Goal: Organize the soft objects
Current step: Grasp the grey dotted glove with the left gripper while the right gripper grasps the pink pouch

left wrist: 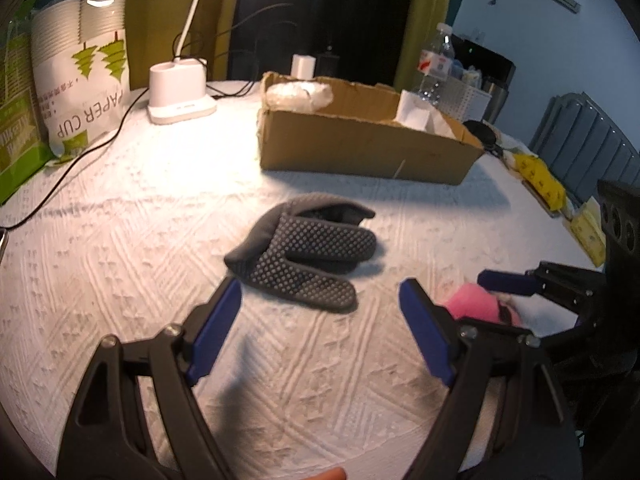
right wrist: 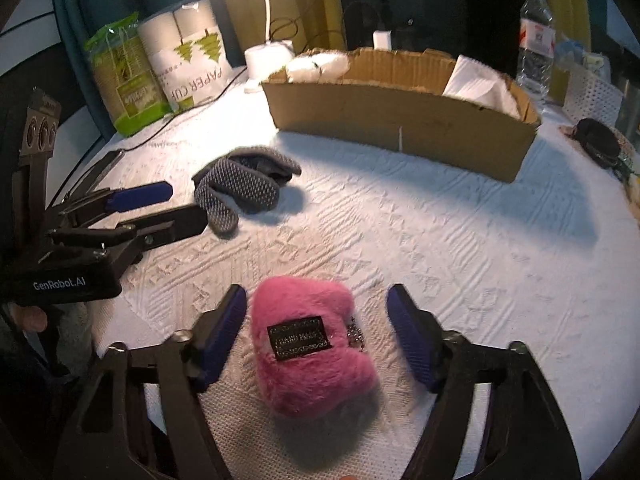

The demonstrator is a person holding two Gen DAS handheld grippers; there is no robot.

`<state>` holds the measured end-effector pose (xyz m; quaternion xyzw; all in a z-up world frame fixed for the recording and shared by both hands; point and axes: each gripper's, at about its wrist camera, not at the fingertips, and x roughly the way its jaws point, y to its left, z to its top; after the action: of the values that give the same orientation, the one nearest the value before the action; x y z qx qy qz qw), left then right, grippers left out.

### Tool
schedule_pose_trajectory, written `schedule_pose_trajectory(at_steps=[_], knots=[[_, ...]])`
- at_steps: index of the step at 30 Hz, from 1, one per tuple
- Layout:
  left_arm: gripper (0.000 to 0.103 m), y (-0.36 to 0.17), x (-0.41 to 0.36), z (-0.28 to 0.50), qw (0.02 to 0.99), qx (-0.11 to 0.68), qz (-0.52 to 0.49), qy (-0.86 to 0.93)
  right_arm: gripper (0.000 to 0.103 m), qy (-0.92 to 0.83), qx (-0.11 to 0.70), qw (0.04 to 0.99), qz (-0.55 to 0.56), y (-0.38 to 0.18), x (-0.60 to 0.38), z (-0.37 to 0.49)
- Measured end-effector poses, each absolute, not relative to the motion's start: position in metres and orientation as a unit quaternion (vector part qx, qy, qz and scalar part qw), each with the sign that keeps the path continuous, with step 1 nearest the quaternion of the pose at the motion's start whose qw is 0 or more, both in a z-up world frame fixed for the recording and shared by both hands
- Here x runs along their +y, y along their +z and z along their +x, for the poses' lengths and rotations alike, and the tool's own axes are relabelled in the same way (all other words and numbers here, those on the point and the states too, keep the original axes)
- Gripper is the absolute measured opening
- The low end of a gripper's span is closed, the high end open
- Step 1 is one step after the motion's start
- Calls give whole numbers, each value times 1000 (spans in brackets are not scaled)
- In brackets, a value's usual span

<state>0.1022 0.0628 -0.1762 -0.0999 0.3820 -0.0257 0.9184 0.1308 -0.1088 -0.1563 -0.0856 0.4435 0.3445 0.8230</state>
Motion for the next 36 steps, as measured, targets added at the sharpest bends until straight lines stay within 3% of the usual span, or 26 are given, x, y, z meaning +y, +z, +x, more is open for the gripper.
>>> schedule_pose_trajectory(at_steps=[4, 36], knots=[[82, -177, 61, 108, 916, 389, -97, -18, 50, 356, 437, 820, -101, -156, -105, 127], [82, -195, 56, 187, 896, 439, -58, 20, 49, 313, 431, 845, -47, -160, -147, 201]])
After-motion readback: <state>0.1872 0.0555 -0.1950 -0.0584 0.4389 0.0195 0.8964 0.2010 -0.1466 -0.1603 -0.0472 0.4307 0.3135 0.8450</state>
